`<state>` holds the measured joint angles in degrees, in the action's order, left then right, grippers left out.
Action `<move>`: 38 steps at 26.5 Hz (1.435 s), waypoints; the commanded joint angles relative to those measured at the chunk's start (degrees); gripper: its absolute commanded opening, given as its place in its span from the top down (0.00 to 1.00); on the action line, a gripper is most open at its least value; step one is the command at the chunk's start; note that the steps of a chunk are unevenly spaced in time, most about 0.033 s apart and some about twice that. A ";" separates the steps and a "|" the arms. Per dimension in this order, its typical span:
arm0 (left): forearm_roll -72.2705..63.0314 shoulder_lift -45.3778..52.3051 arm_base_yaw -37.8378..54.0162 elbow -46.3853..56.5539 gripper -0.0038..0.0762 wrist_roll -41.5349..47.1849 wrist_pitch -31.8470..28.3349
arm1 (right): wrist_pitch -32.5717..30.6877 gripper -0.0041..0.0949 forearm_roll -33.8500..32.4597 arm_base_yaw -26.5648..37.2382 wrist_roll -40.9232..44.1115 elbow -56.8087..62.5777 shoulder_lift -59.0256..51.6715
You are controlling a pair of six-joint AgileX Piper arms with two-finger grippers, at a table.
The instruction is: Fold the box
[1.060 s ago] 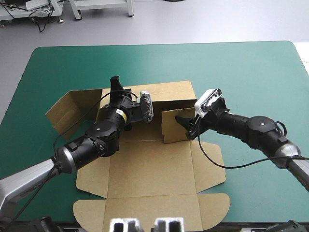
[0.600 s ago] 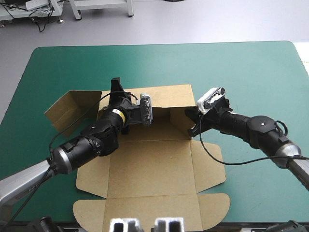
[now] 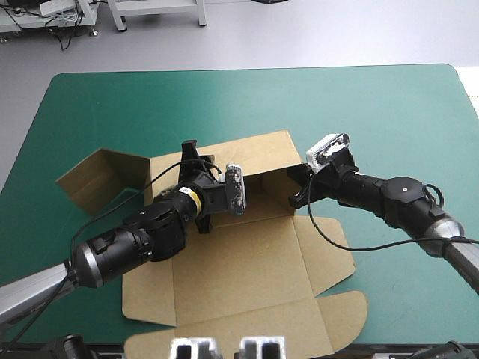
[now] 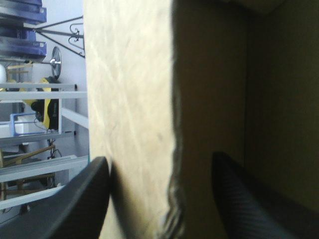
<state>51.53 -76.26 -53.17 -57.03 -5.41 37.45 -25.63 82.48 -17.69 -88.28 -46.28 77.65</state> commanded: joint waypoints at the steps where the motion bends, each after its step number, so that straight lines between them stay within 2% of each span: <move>1: -1.20 4.42 -3.76 -1.36 0.29 0.28 0.84 | -6.57 0.98 0.08 -0.97 1.51 -1.18 -0.76; 5: -2.90 8.84 -10.87 -1.36 0.29 0.97 6.78 | -4.51 0.98 0.08 -0.97 1.86 -1.18 -0.76; 8: -2.90 10.52 -17.79 -1.36 0.29 3.52 13.75 | -2.37 0.98 0.08 -0.97 2.31 -1.18 -0.76; 10: -2.90 10.93 -21.08 -1.36 0.38 5.11 16.34 | -1.09 0.98 0.08 -0.97 2.31 -1.18 -0.76; 12: -2.90 11.60 -22.37 -1.56 0.55 7.83 16.56 | -0.64 0.98 -0.88 -0.97 2.50 -1.56 -0.76; 15: -4.66 12.64 -22.59 -3.37 0.92 11.49 16.26 | -0.52 0.98 -3.26 -0.97 4.00 -2.72 -0.76; 16: -5.46 12.88 -22.59 -4.50 0.96 11.44 16.52 | -0.52 0.98 -4.64 -0.97 5.13 -3.09 -0.76; 22: -9.11 13.32 -22.59 -14.48 0.93 8.94 20.69 | -0.16 0.98 -17.72 -0.97 15.64 -6.29 -0.76; 26: -11.73 13.32 -20.15 -22.61 0.93 8.94 27.22 | -0.72 0.98 -27.41 -0.59 23.32 -8.54 -0.76; 31: -14.25 13.32 -6.31 -29.26 0.93 9.08 31.54 | -5.15 0.98 -35.73 2.21 31.19 -11.68 -0.76; 35: -20.13 13.32 8.09 -30.48 0.93 4.59 30.76 | -12.33 0.98 -38.64 6.00 33.17 -14.34 -0.76; 38: -30.55 12.69 19.87 -30.48 0.93 -1.72 29.31 | -18.91 0.98 -40.45 8.22 33.75 -16.50 -0.76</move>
<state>27.83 -63.98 -41.15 -85.83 -2.31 70.39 -38.42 43.52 -11.61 -55.28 -59.50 78.27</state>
